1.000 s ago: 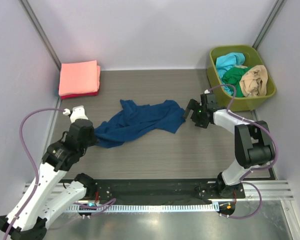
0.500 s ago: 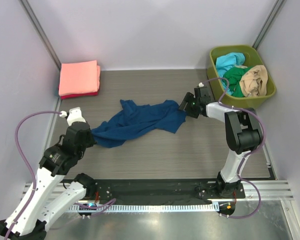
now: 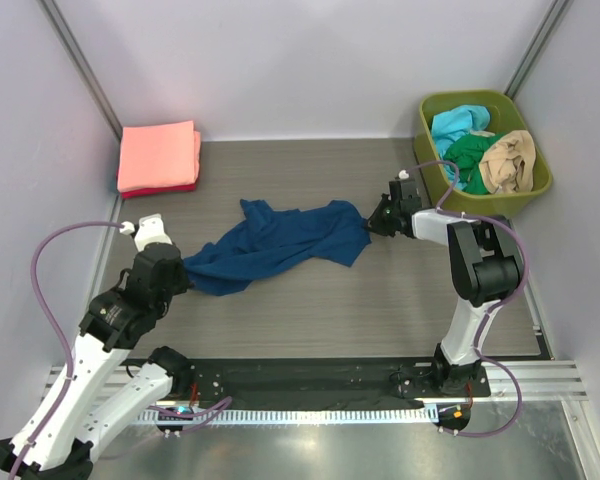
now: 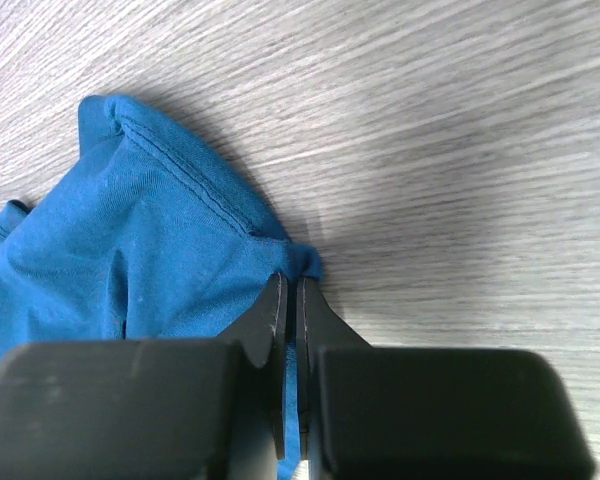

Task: Fold and stack the t-shirts
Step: Flatten the tshirt out

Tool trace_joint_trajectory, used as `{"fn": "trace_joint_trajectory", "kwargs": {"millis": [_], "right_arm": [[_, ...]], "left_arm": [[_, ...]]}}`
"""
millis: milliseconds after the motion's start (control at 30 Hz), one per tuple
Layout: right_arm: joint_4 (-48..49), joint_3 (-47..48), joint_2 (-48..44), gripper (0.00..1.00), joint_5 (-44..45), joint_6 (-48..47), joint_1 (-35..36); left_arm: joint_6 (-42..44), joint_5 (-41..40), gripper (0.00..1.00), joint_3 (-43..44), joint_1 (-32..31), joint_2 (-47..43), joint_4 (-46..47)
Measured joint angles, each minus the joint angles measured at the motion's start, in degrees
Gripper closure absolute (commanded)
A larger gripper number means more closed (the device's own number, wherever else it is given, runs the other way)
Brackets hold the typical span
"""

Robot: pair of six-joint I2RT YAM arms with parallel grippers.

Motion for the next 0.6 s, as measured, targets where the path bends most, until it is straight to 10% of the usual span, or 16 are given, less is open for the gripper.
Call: {"fn": "trace_joint_trajectory", "kwargs": {"millis": [600], "right_arm": [[-22.34, 4.33, -32.81, 0.97, 4.90, -3.54, 0.13]], "left_arm": [[-0.09, -0.76, 1.00, 14.43, 0.00, -1.53, -2.93]]}}
